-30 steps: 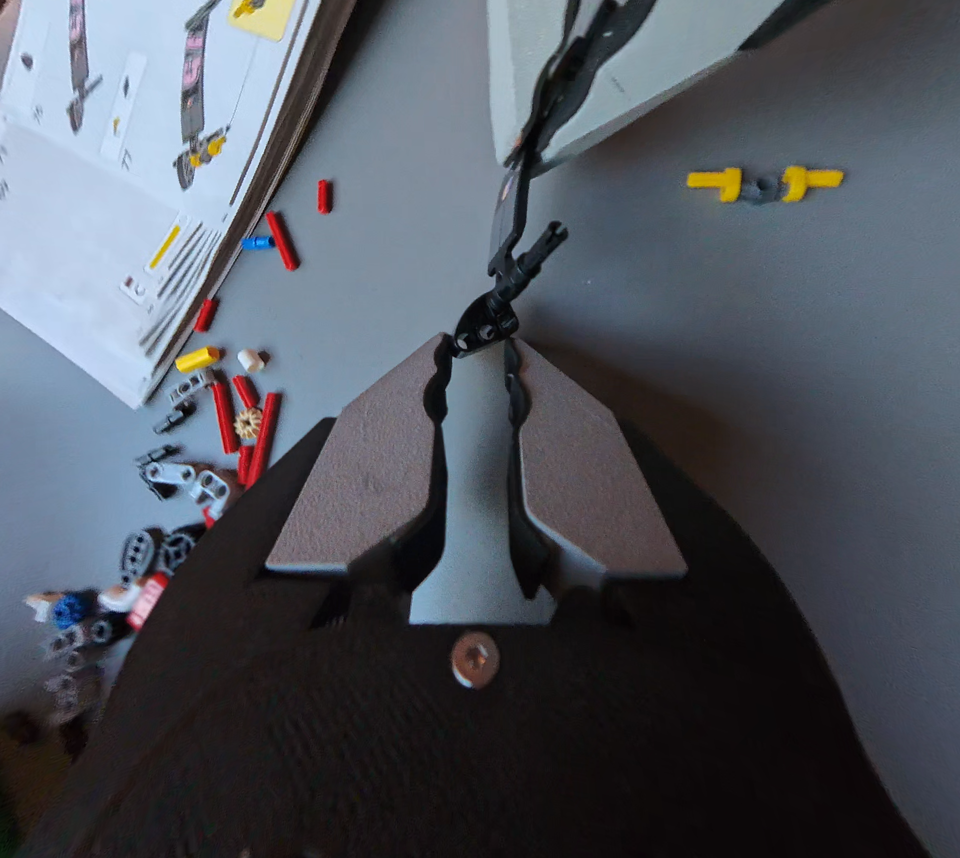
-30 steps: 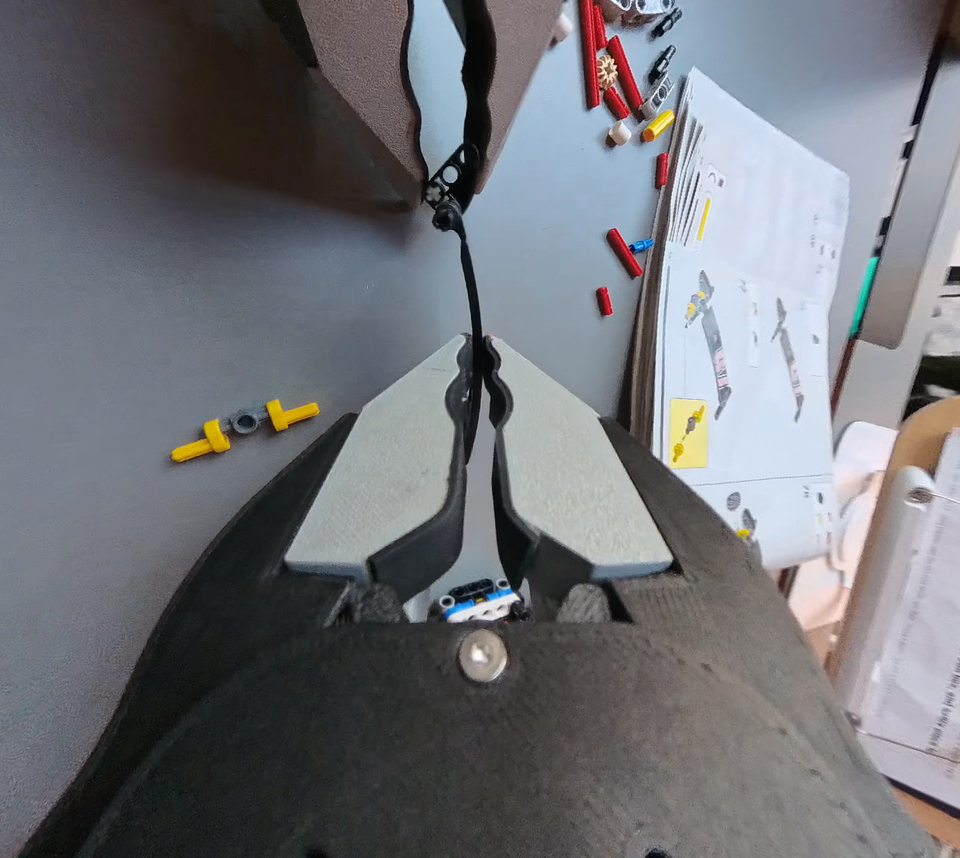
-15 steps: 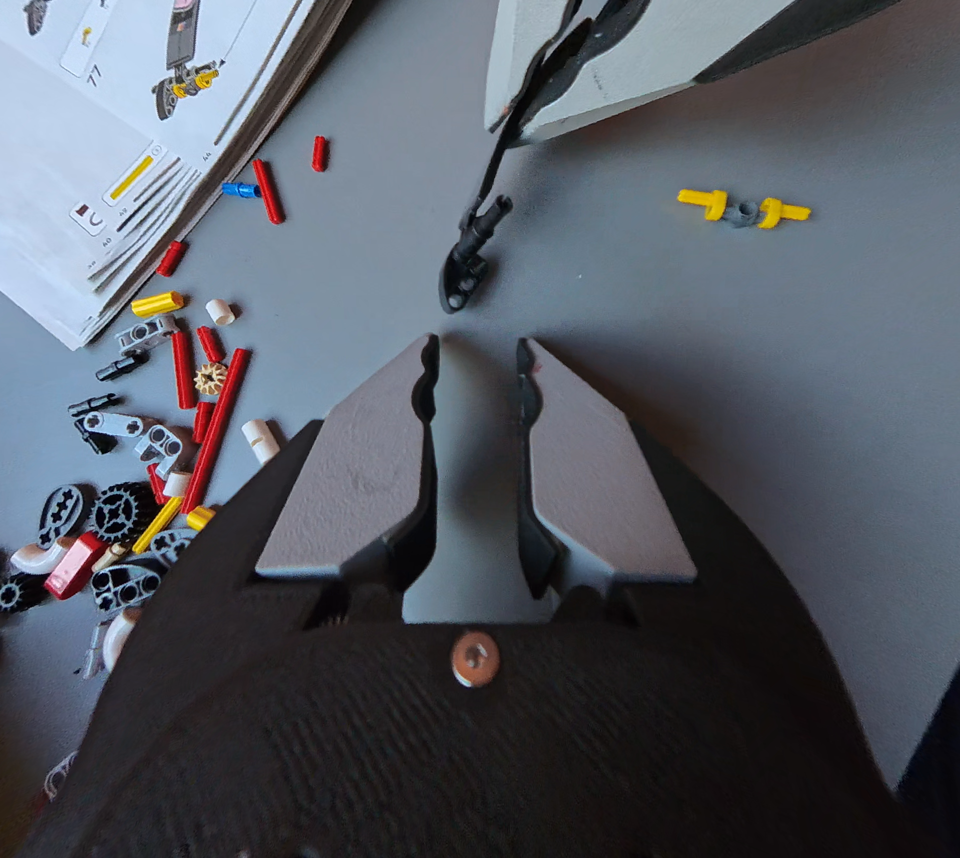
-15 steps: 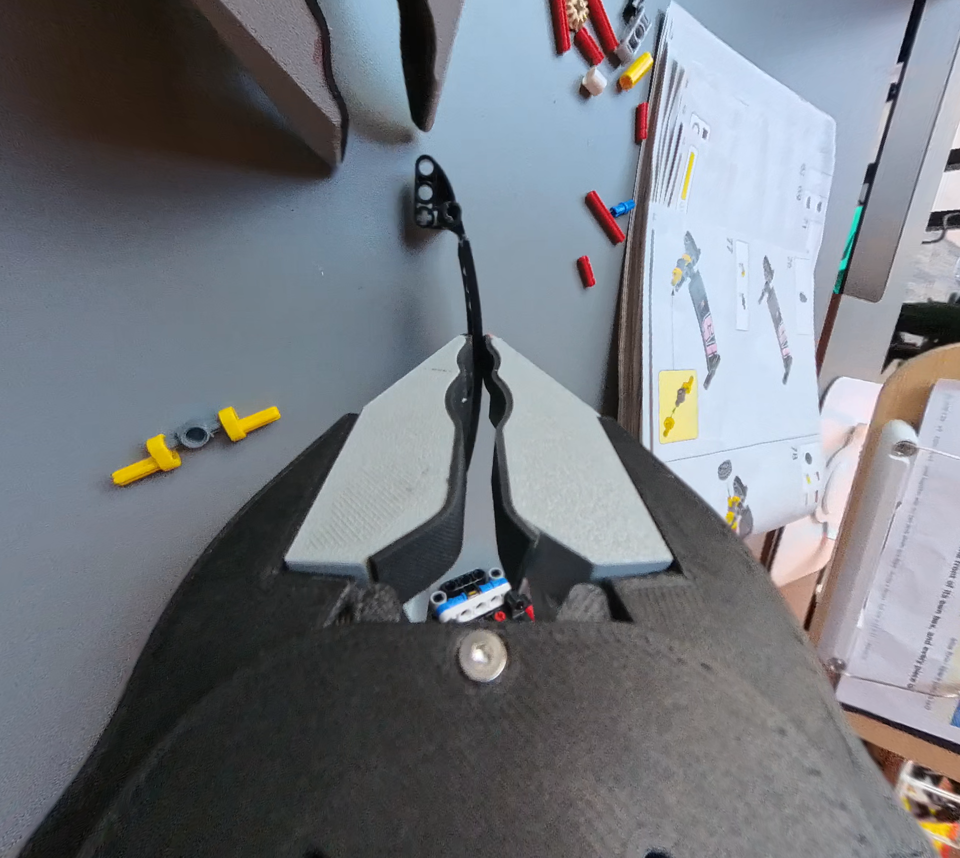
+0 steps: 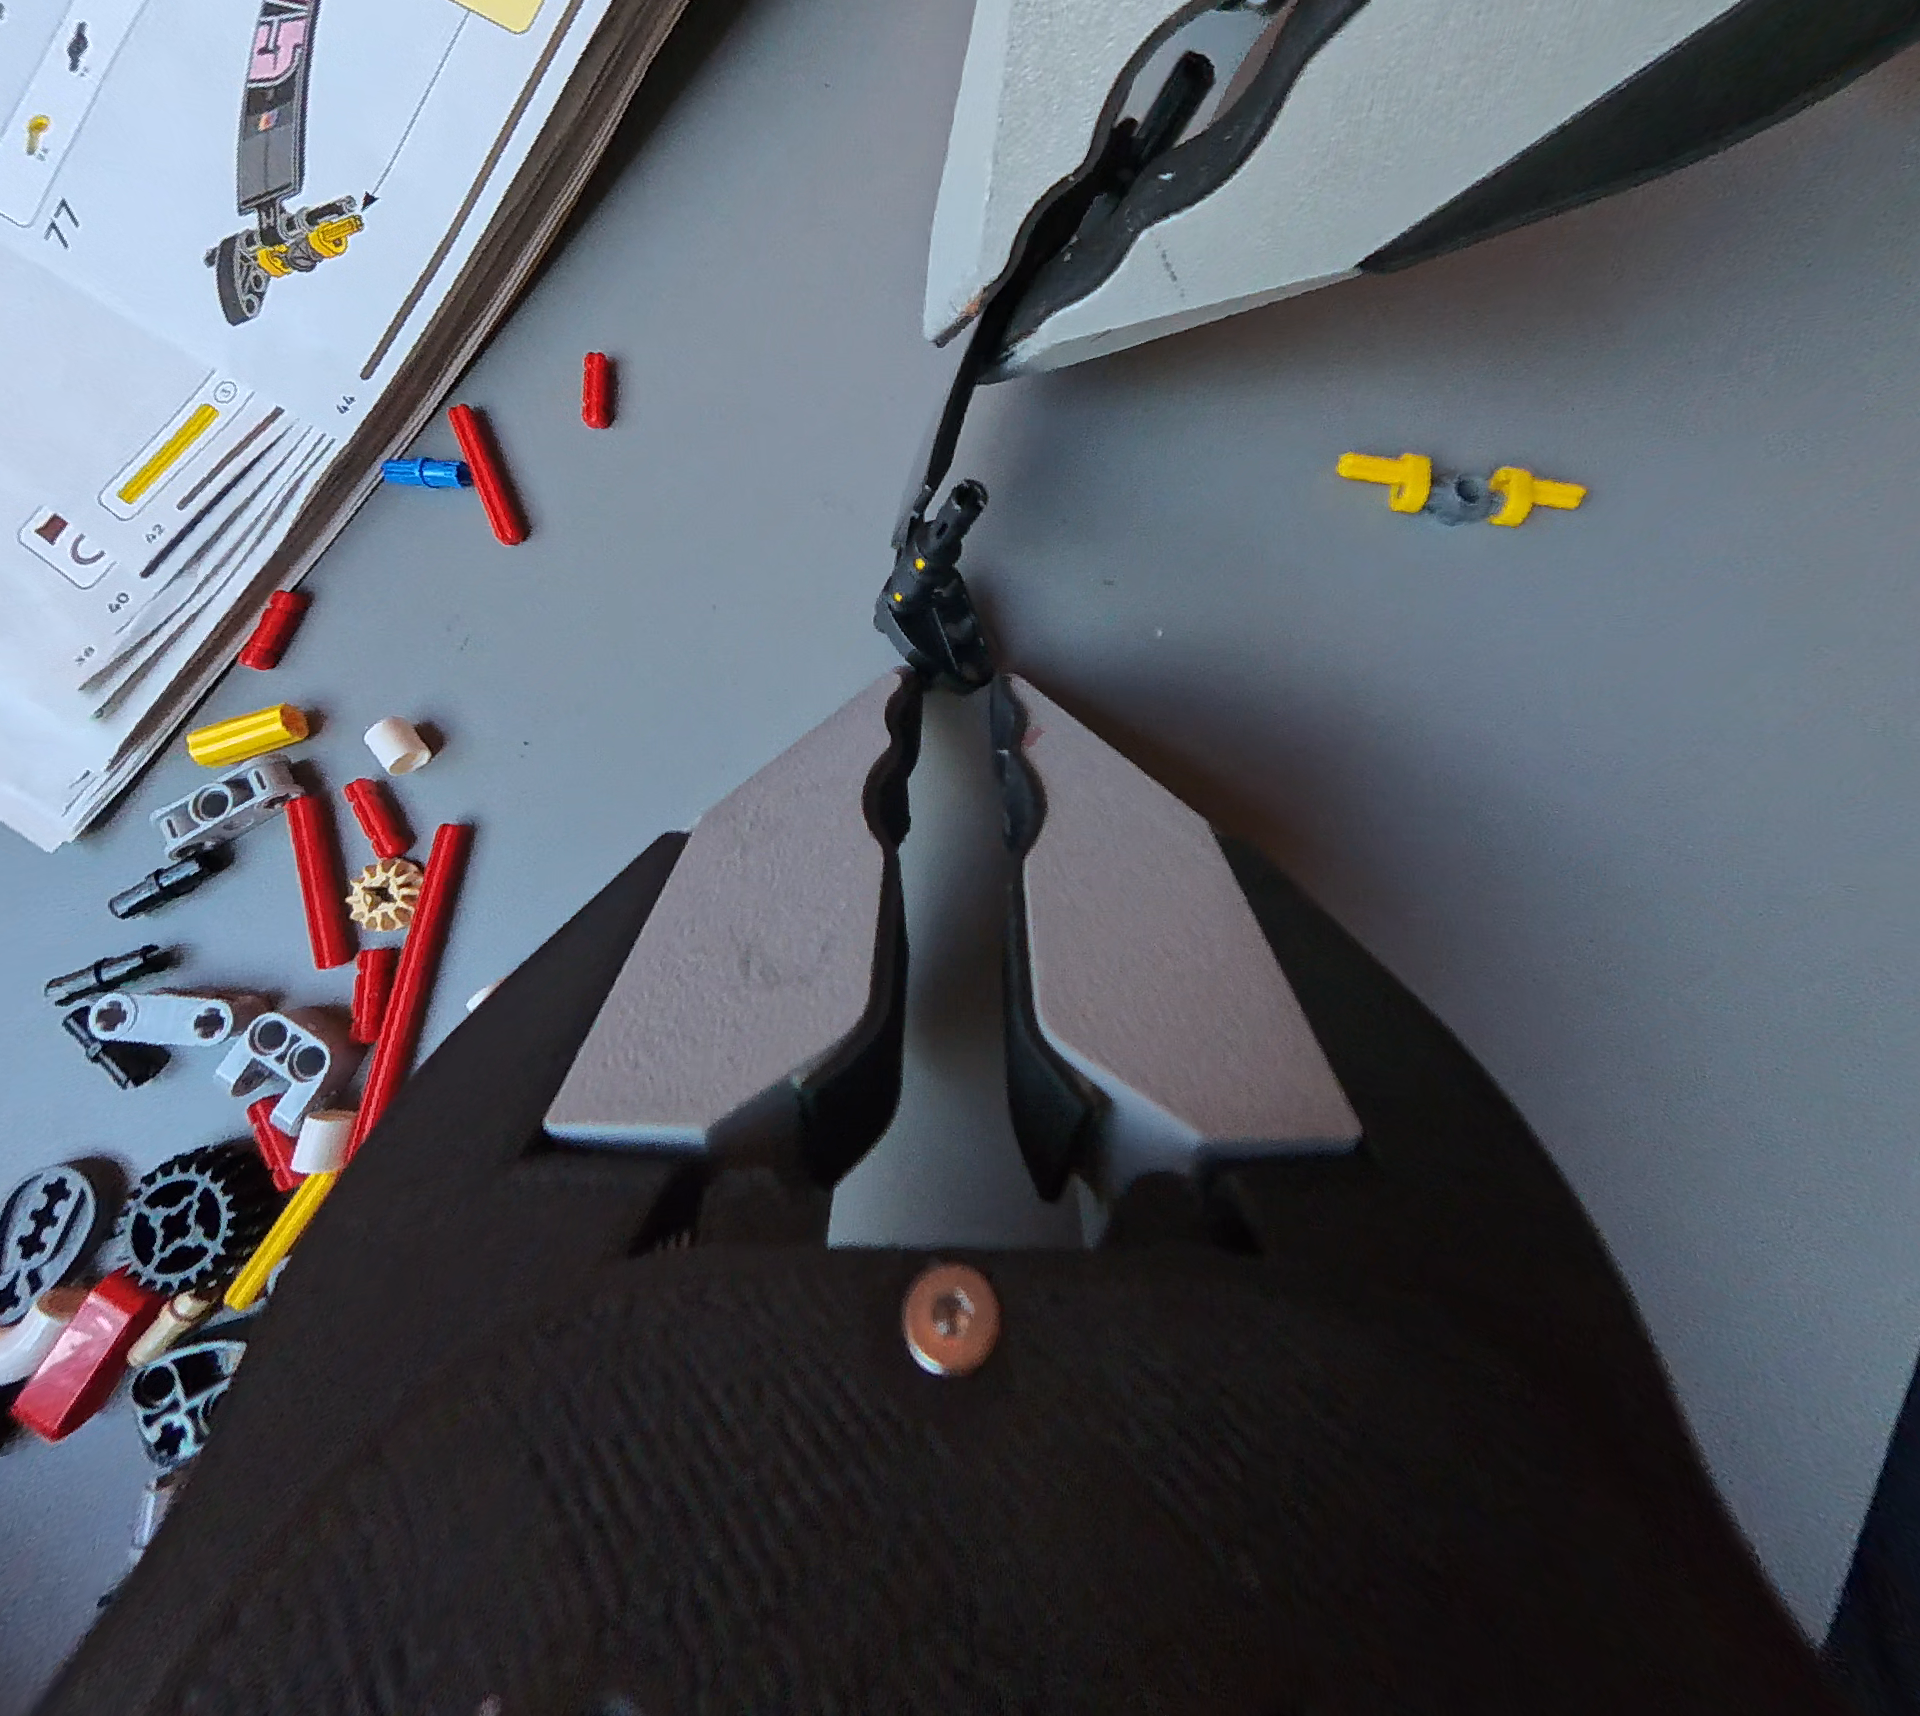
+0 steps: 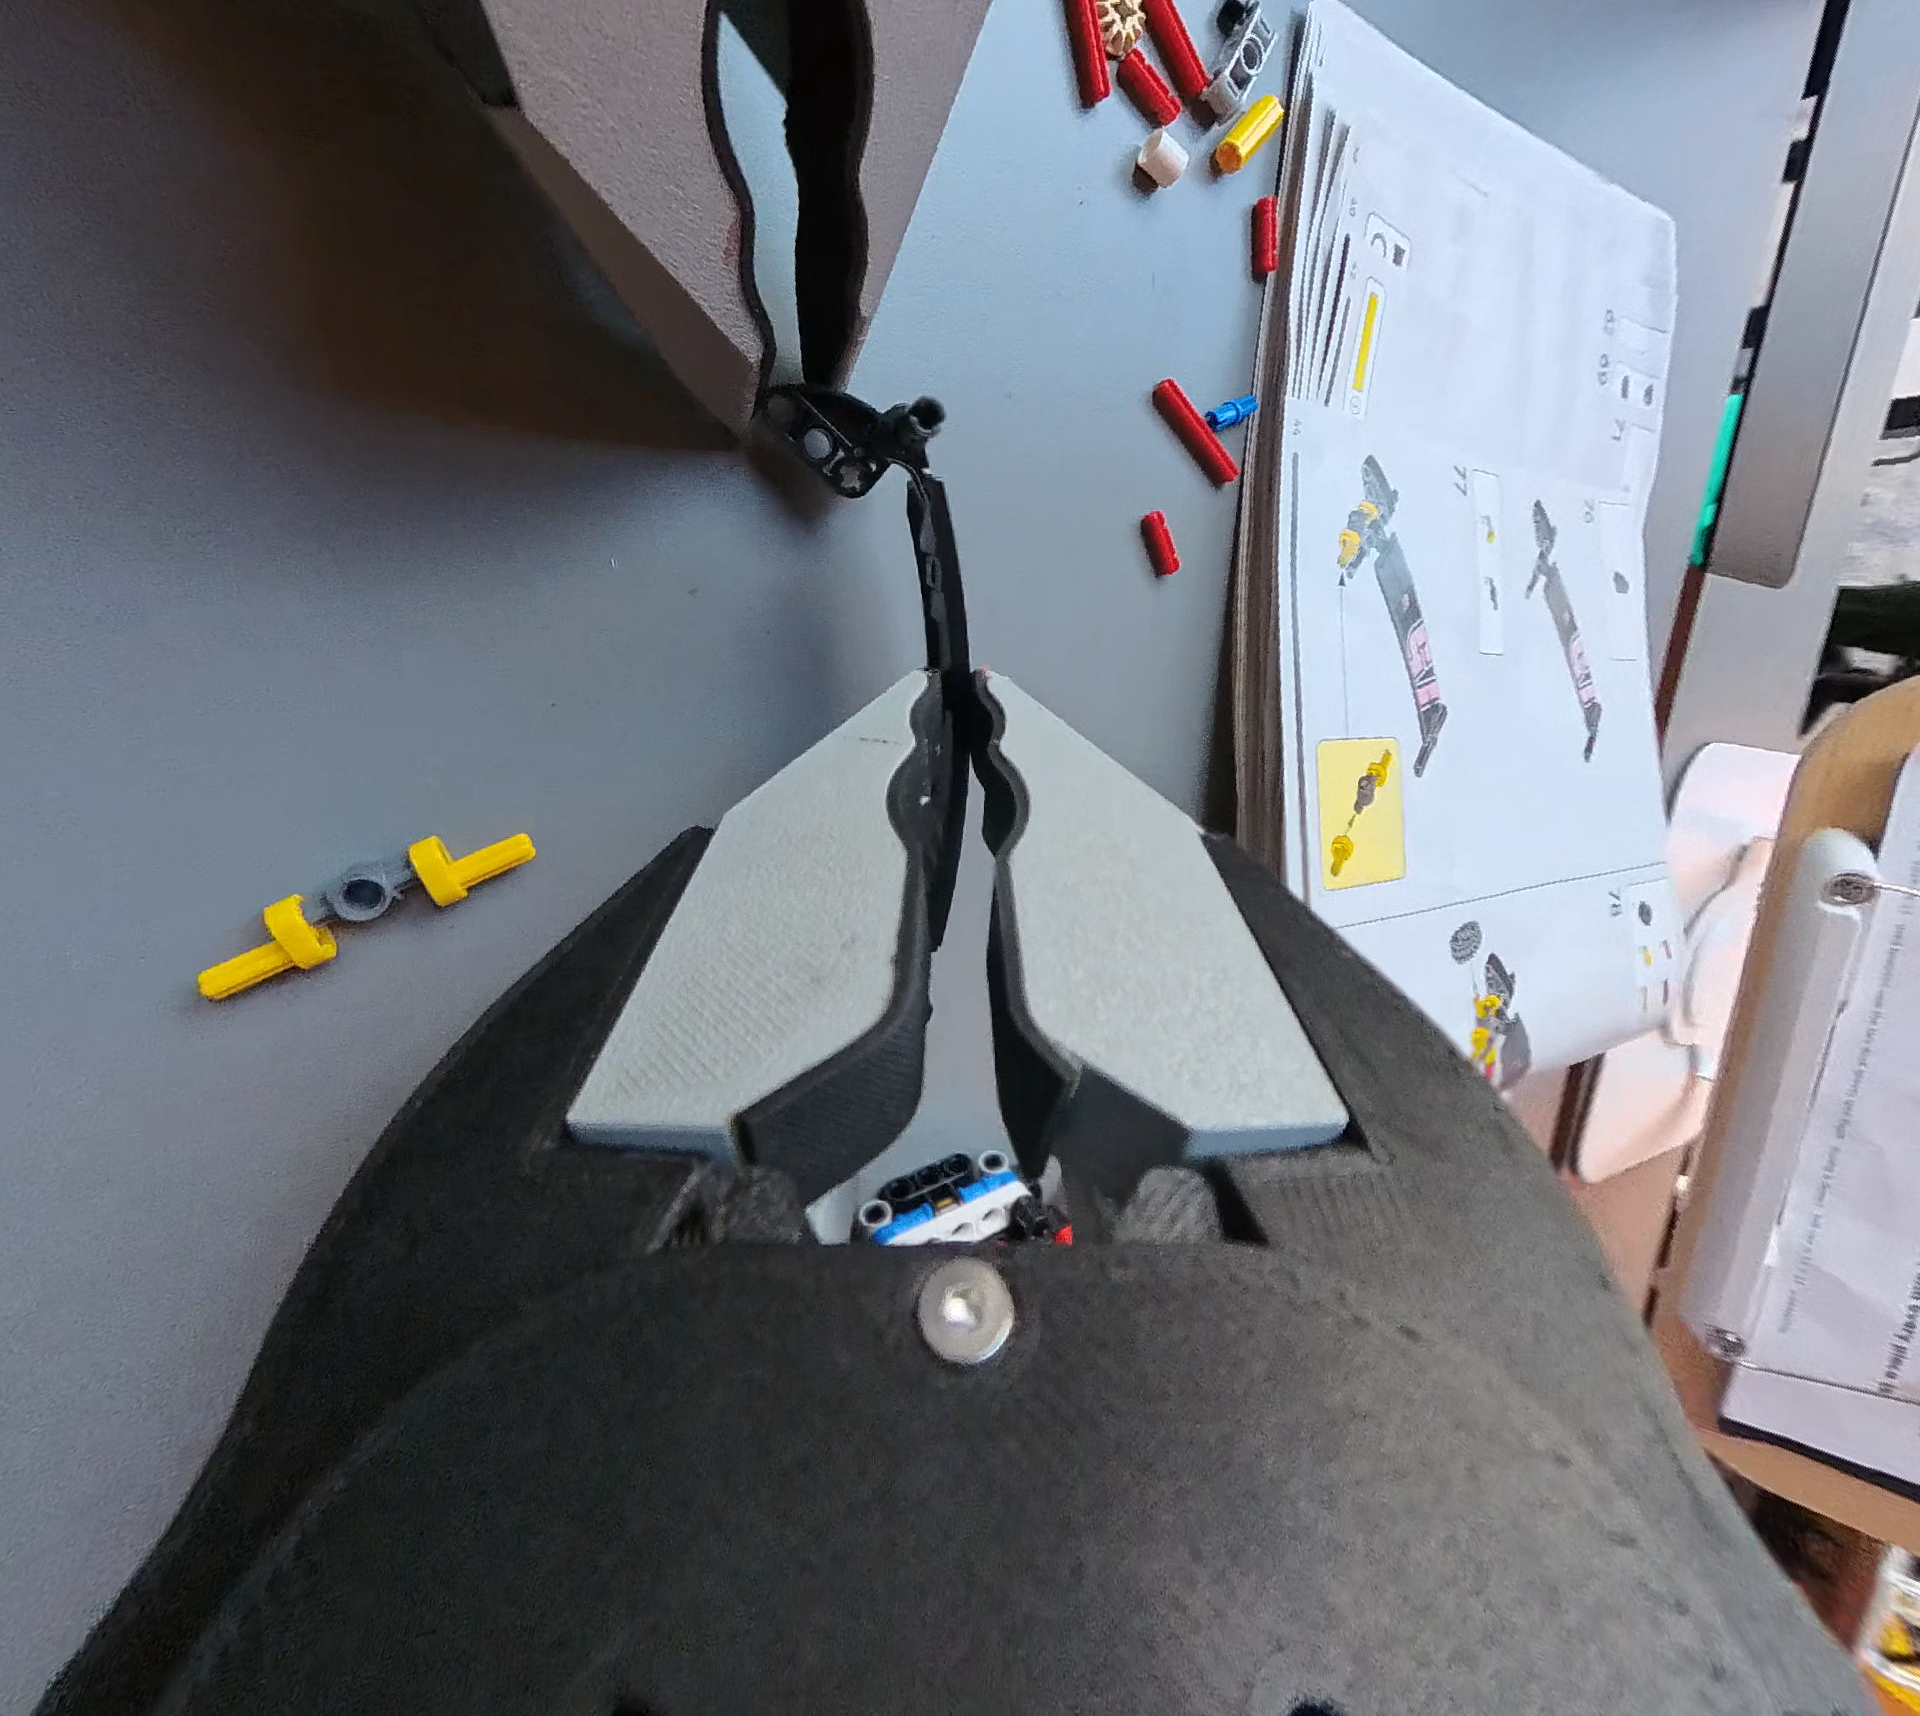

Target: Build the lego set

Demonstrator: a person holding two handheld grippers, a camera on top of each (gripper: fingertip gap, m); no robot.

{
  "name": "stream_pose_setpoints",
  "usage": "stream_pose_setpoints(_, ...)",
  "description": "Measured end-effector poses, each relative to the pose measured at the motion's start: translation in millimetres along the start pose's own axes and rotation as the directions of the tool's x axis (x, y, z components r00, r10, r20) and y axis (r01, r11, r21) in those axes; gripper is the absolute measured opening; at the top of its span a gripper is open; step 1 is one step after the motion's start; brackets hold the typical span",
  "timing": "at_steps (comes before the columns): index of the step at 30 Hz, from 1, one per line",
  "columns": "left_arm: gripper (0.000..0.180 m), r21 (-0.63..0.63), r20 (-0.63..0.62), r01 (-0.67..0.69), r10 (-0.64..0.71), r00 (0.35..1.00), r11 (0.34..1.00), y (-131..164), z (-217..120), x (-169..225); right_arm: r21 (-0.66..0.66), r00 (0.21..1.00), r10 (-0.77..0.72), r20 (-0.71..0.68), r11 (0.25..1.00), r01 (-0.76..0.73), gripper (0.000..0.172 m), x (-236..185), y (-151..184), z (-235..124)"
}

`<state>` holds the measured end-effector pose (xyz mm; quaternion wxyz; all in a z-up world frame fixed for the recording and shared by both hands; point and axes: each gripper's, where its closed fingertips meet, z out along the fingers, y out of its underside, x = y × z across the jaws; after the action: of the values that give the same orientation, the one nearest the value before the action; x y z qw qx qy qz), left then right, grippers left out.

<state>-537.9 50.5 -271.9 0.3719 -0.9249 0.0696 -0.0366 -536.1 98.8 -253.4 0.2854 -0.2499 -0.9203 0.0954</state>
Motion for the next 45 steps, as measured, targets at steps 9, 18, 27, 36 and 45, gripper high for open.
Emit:
stream_pose_setpoints(9,0.029,-0.021,0.028,0.012,-0.011,1.0,1.0,-1.4,1.1,-5.5,0.026,0.996,0.074,0.047,0.997,-0.075,0.0,0.1,0.1,1.2)
stream_pose_setpoints(18,0.033,0.009,0.0,-0.037,0.037,0.999,0.999,-15.5,-3.9,-2.6,0.025,0.945,0.241,0.221,0.967,-0.253,0.0,-5.4,3.5,0.0)
stream_pose_setpoints(27,0.025,-0.029,-0.035,-0.079,0.078,0.996,0.996,-10.0,6.8,-1.4,0.011,0.949,0.231,0.215,0.971,-0.239,0.005,-8.6,3.7,0.6)
stream_pose_setpoints(36,0.027,-0.04,-0.058,-0.075,0.072,0.996,0.996,-9.5,9.1,-1.0,0.056,0.951,0.236,0.2,0.966,-0.252,0.012,-3.2,-1.8,-8.9)
stream_pose_setpoints(45,0.027,-0.044,-0.057,-0.075,0.072,0.996,0.996,-7.8,7.4,0.7,0.051,0.963,0.205,0.175,0.975,-0.217,0.014,-6.0,-2.9,-10.9)
